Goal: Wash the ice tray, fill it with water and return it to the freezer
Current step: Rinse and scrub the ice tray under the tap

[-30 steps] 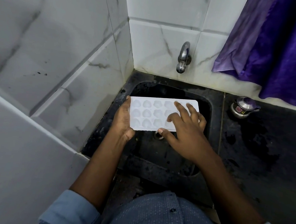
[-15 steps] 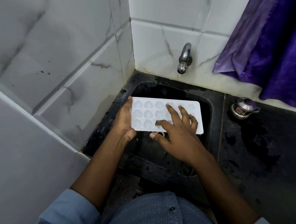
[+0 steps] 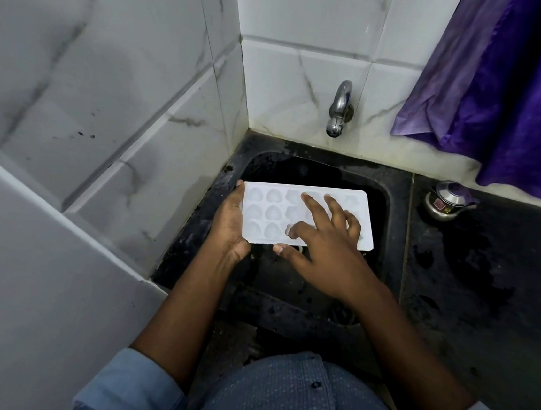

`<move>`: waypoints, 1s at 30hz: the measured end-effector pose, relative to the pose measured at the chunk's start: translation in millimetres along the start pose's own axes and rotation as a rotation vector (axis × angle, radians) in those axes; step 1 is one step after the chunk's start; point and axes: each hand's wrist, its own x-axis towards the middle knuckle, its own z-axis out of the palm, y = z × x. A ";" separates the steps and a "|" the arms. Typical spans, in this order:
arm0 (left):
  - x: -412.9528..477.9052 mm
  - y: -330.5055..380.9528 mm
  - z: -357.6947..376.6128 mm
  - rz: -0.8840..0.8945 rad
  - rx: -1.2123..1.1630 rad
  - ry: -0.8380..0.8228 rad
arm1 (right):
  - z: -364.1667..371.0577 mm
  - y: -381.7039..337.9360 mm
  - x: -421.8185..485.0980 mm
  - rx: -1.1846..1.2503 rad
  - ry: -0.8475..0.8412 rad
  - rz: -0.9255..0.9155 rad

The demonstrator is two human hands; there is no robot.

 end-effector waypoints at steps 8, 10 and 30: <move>-1.7 0.4 3.0 -0.005 0.027 0.013 | -0.5 -2.3 0.8 -0.015 -0.055 0.013; -1.7 0.5 2.9 -0.002 0.025 0.019 | -0.3 -2.2 1.0 0.006 -0.025 0.019; -2.6 1.3 6.1 -0.006 0.027 0.020 | 0.5 0.2 4.0 -0.006 0.001 0.039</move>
